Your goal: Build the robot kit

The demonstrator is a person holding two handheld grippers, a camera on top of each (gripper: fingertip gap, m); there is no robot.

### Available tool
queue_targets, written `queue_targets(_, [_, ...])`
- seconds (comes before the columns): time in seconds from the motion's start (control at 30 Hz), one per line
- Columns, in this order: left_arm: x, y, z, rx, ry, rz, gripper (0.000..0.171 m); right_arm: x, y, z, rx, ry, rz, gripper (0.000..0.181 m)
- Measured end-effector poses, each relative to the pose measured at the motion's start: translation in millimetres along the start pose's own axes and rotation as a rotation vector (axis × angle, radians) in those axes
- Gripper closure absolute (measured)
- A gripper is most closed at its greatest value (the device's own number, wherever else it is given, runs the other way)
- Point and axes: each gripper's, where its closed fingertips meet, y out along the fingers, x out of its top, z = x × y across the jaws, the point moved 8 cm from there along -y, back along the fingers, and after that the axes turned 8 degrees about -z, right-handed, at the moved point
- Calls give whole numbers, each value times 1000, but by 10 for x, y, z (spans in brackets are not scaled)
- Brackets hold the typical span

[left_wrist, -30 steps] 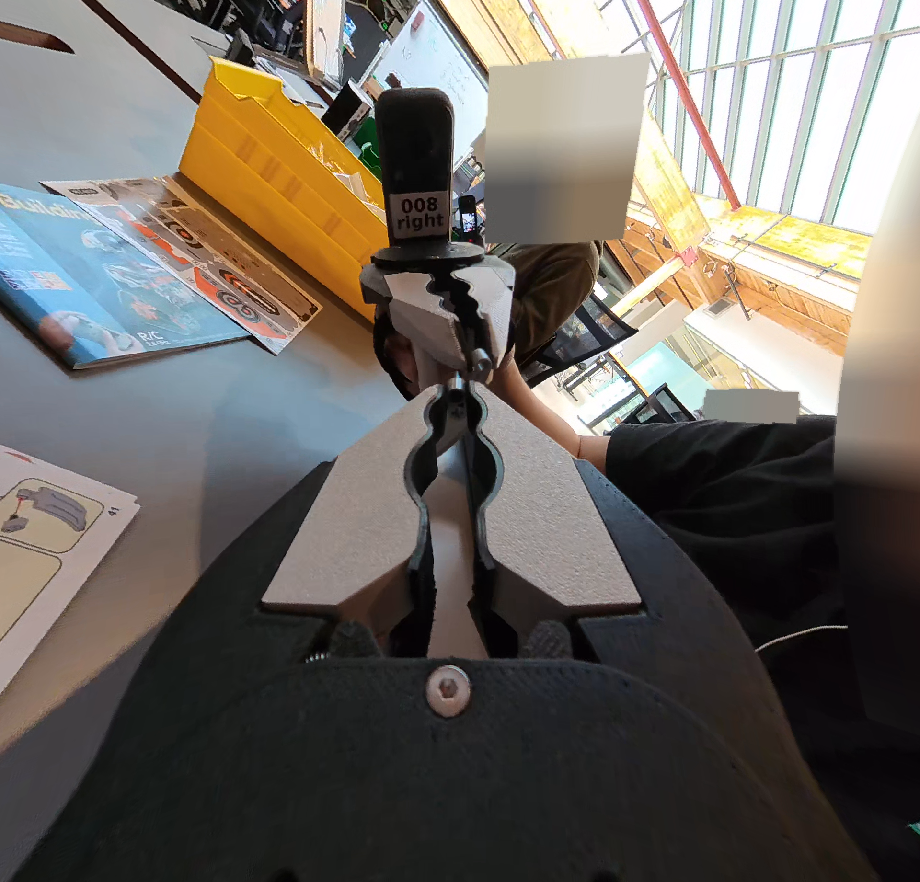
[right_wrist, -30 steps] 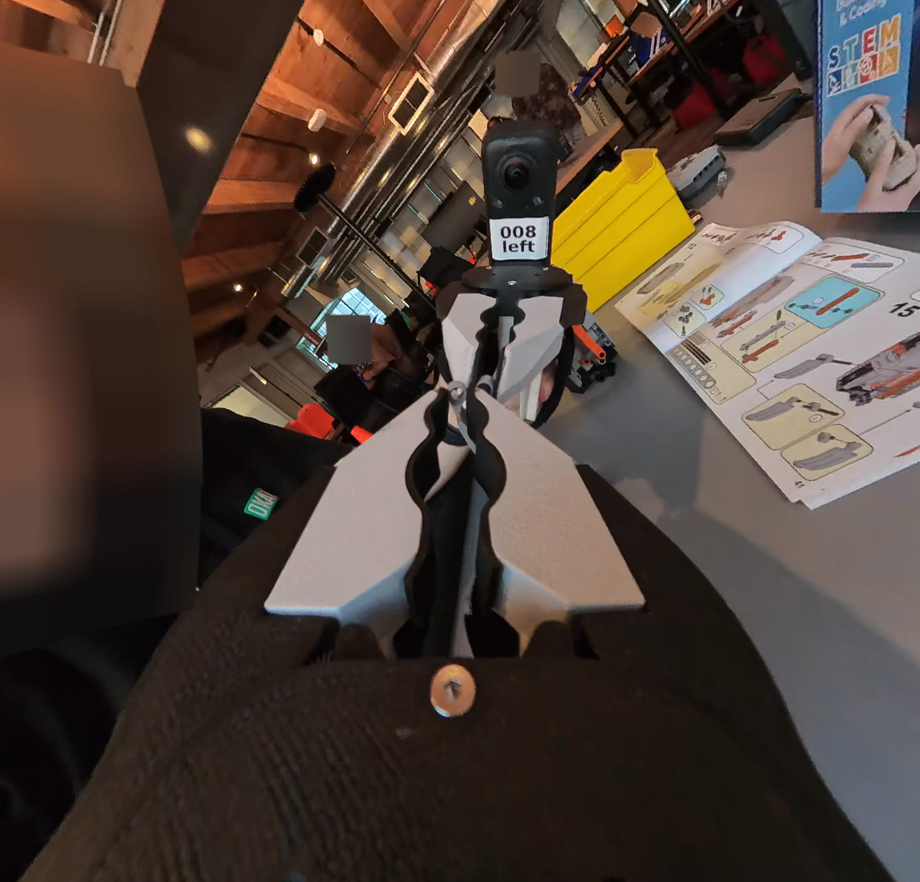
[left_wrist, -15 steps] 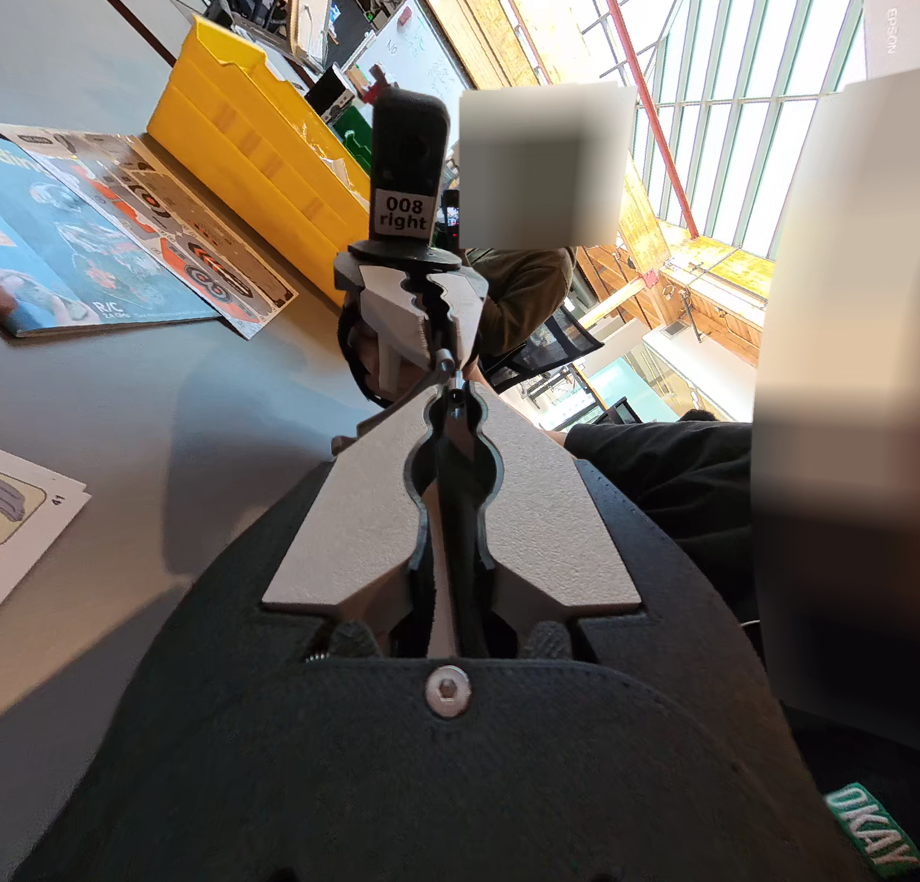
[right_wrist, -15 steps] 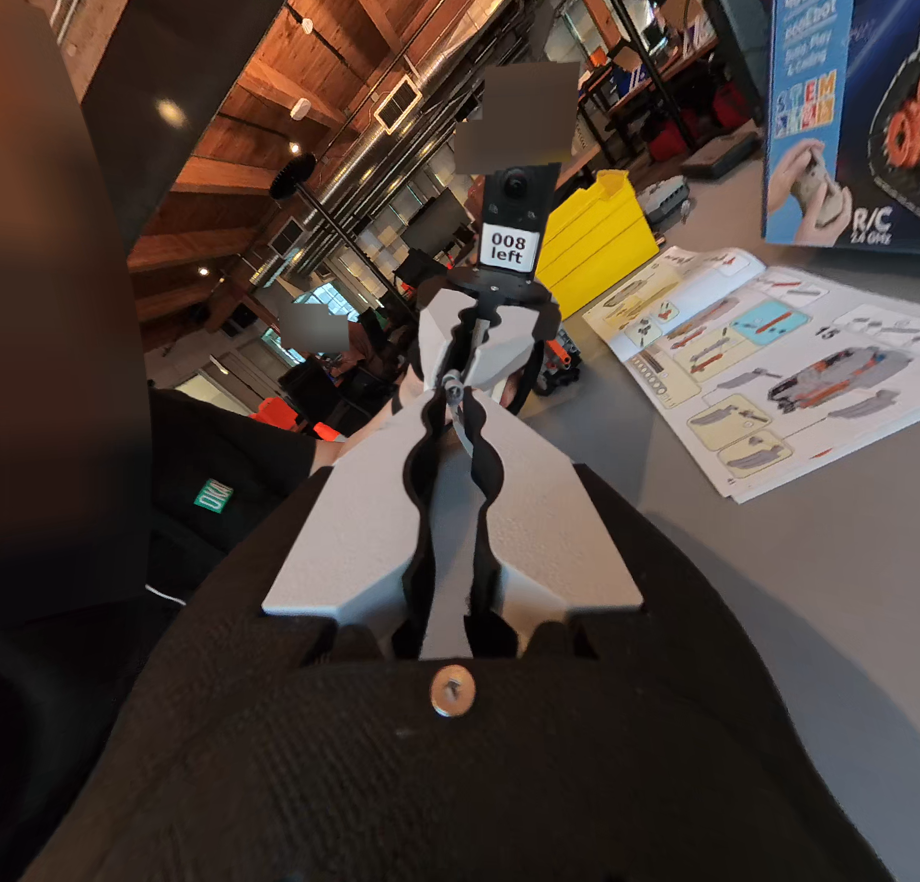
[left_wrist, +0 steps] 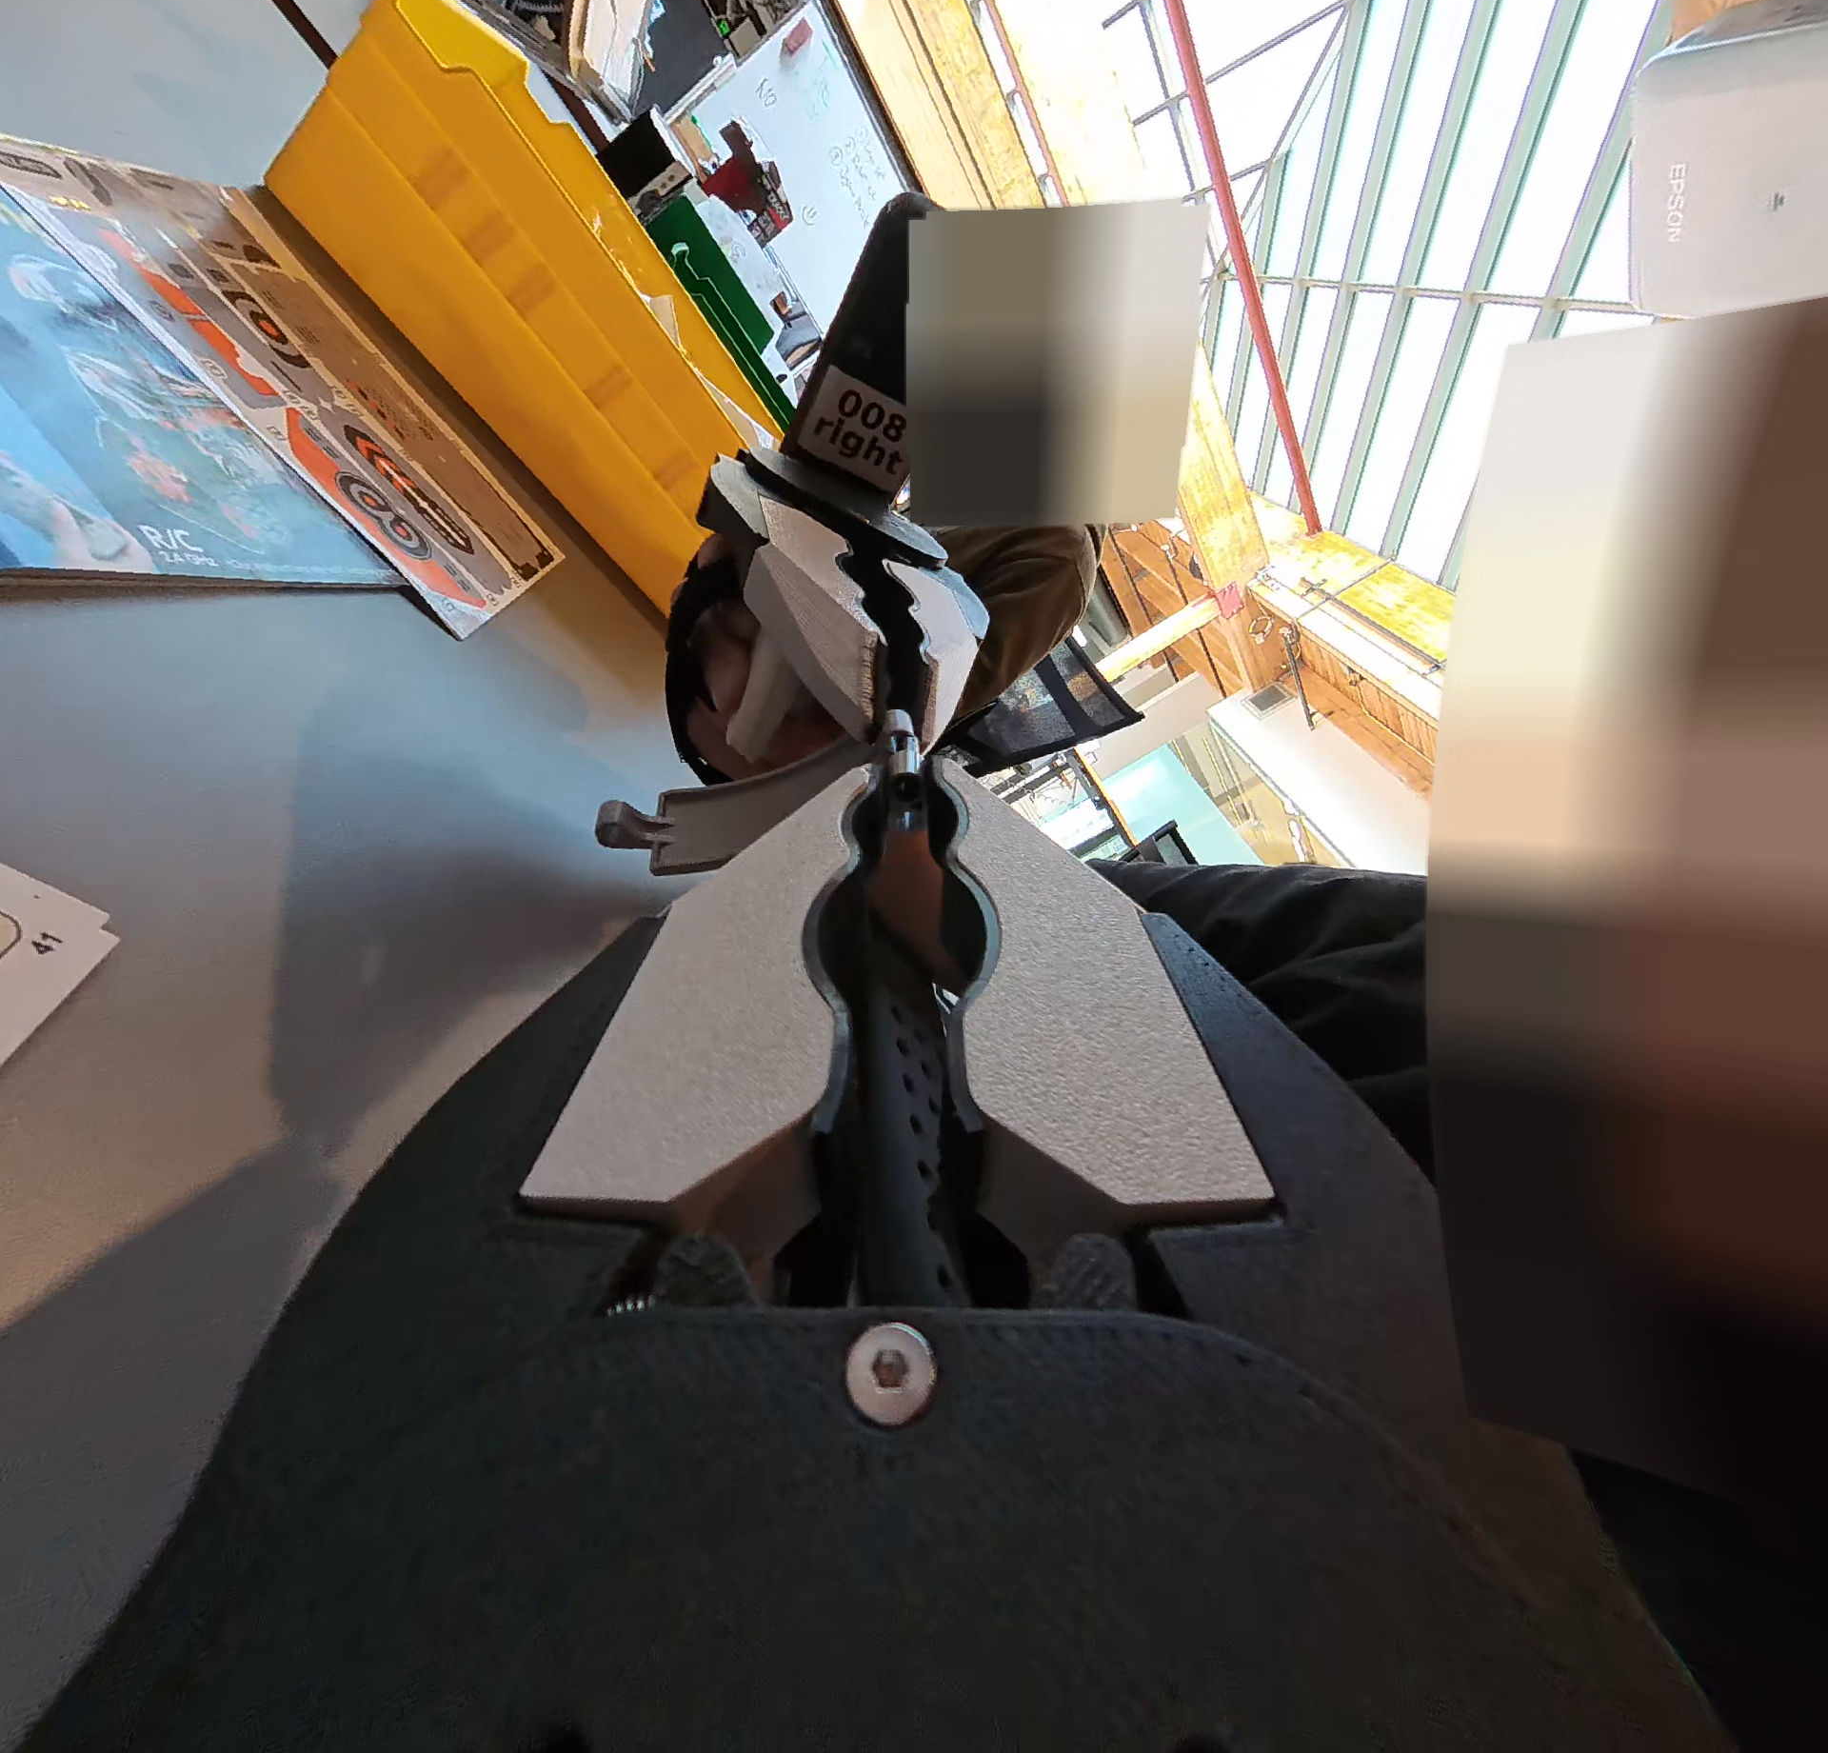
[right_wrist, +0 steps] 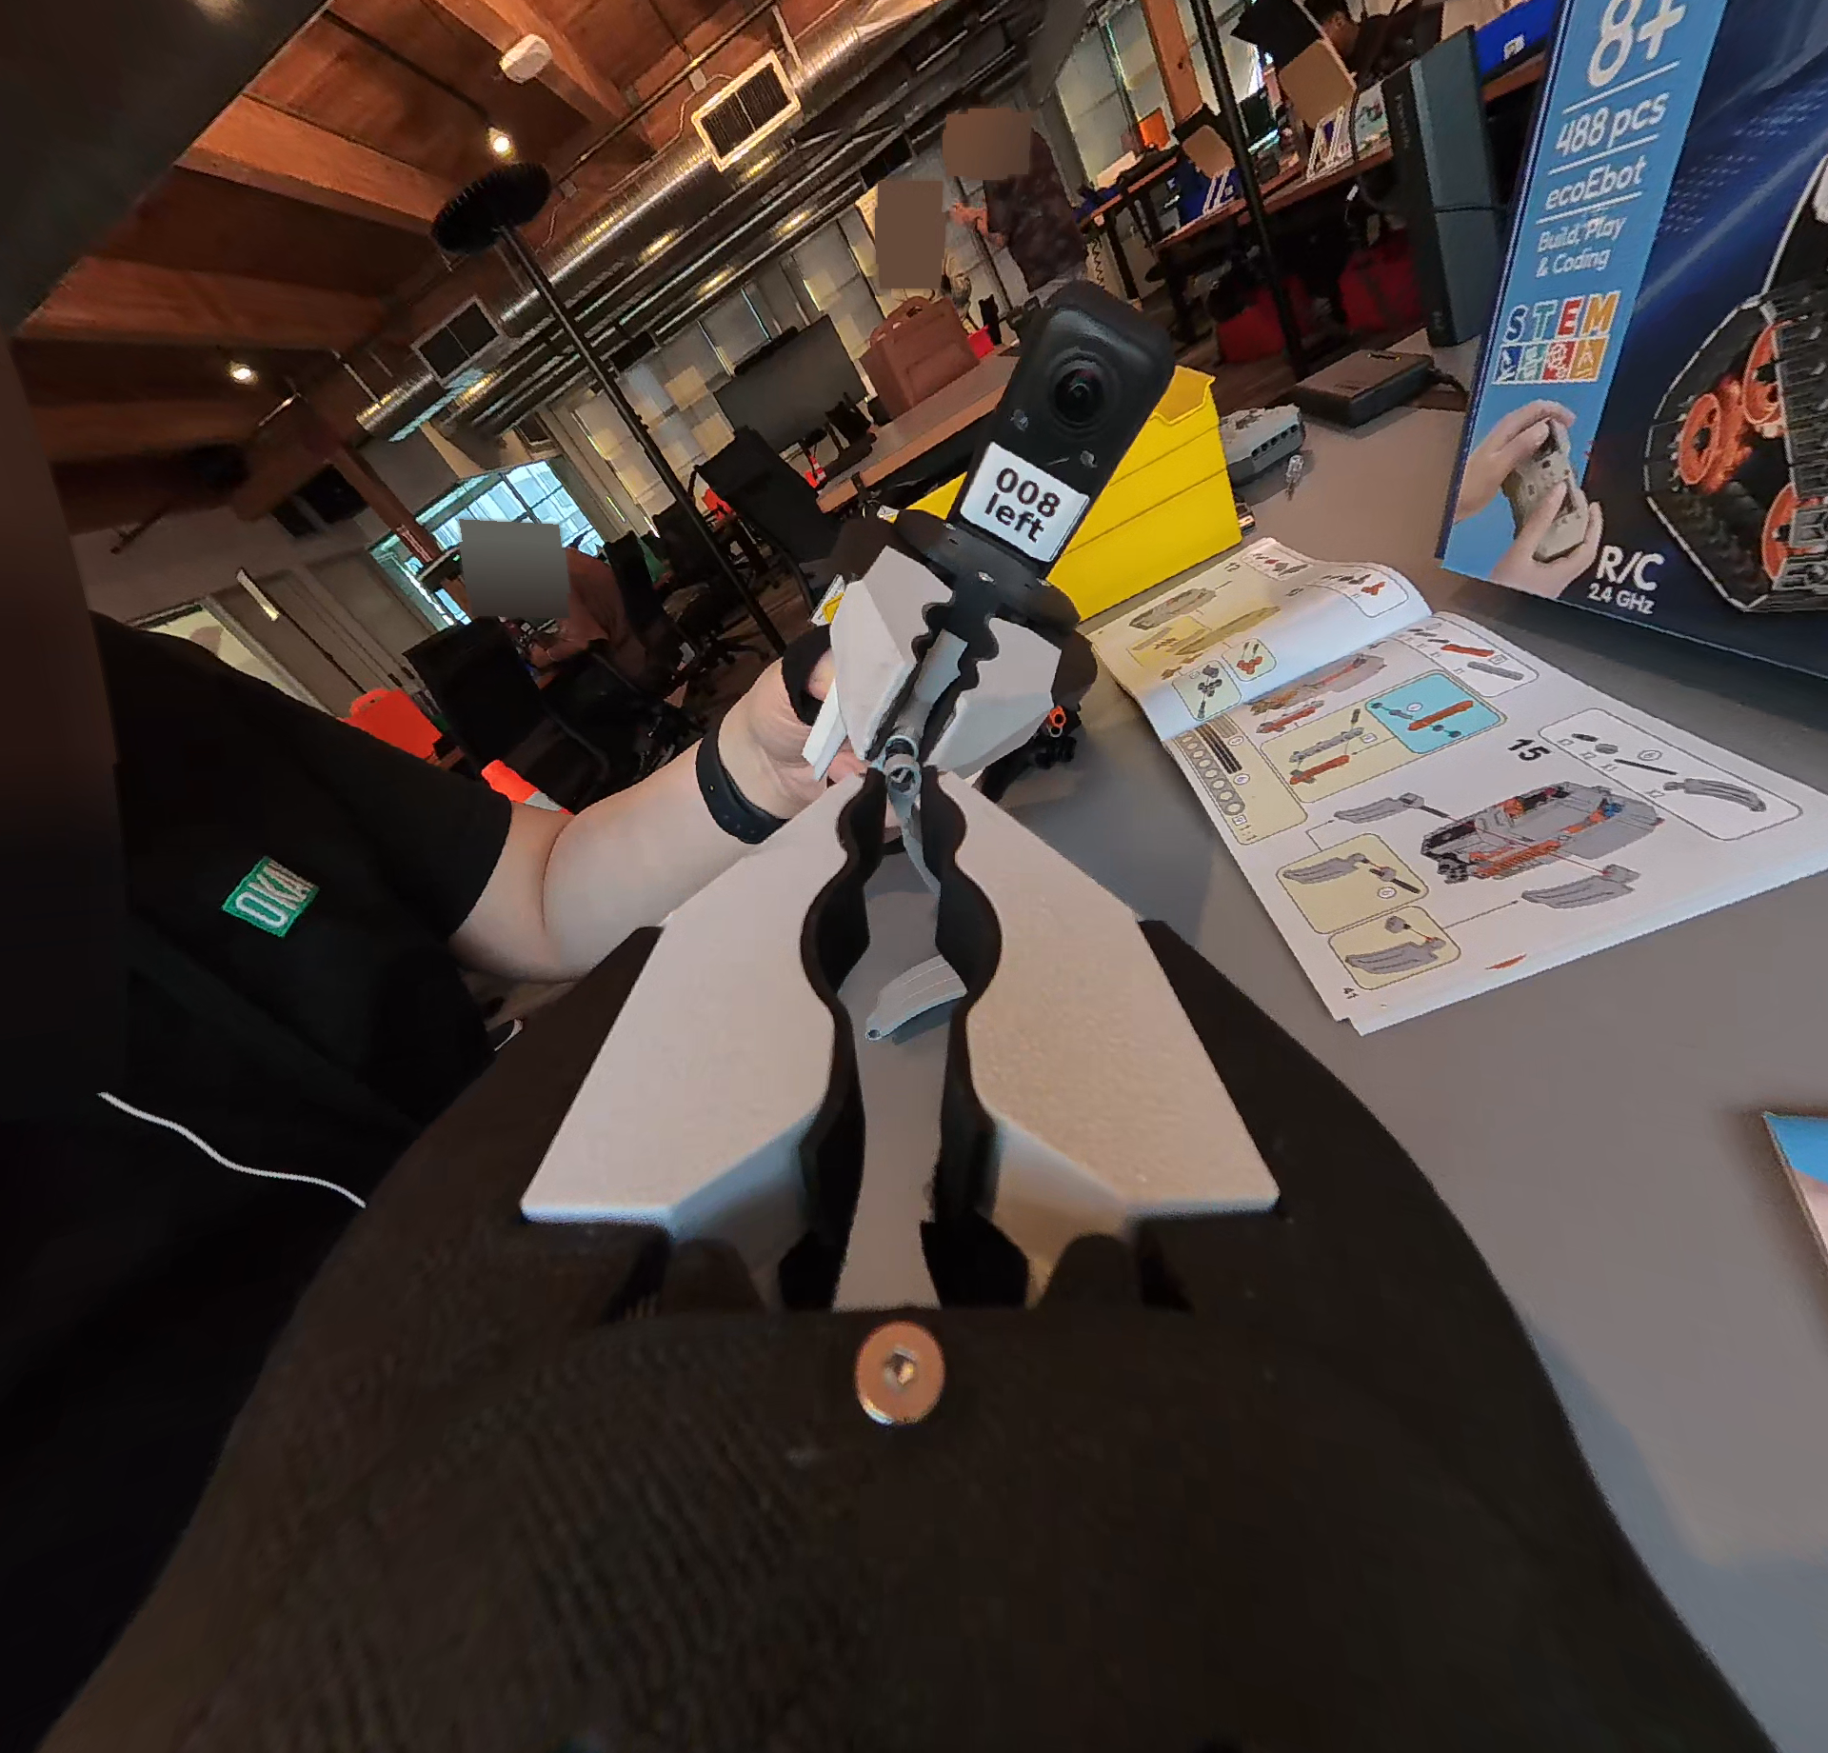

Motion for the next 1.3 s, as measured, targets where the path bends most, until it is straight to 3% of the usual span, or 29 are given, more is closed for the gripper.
queue_targets(0.9, [2, -52, 69, 7, -117, -34, 167, -53, 50, -67, 12, 29, -62, 177])
queue_targets(1.13, [-56, -6, 1, -44, -171, -19, 167, -27, 31, 138, -17, -273, -43, 177])
queue_targets(1.3, [-56, -15, -128, -53, -51, 55, 168, -29, 73, 356, -65, -572, -12, 177])
